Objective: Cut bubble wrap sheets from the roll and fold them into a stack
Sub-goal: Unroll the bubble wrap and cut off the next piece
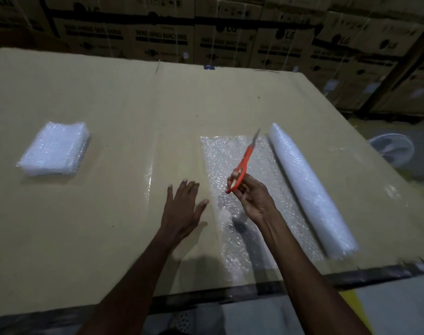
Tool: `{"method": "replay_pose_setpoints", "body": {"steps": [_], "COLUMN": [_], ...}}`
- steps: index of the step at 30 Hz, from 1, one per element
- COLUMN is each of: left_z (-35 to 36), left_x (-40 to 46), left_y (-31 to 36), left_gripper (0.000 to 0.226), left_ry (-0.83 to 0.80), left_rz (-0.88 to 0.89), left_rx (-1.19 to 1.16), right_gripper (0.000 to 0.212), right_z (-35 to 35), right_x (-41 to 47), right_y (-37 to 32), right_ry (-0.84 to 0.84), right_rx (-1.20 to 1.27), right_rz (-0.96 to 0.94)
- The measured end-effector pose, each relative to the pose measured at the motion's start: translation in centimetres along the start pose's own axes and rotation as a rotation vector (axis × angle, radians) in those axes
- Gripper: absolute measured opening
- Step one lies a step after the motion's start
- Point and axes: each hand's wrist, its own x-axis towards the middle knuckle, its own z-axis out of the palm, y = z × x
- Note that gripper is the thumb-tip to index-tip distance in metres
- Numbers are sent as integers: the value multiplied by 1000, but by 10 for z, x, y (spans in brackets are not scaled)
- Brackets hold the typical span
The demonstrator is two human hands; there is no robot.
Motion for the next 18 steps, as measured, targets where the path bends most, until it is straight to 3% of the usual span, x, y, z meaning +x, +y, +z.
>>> {"method": "replay_pose_setpoints", "body": {"steps": [5,10,16,18], "left_z": [16,28,39,40], "left_x": [-11,-34,-58,-60], "left_y": [55,97,121,128], "left_gripper": [69,82,86,90], "left_ry": [-27,-132,-172,-192], "left_rz": [83,68,31,27], "left_rx": [-1,-16,15,14], "right_gripper": [14,24,70,72], "right_z": [-60,-124,-167,-174], "right_x": [-55,-111,-159,-175], "right_y": [-20,-28,-16,-9], "right_ry": [95,41,38,25], "right_rx": [41,8,-193,-272], "right_rz": [-19,-21,101,98]}}
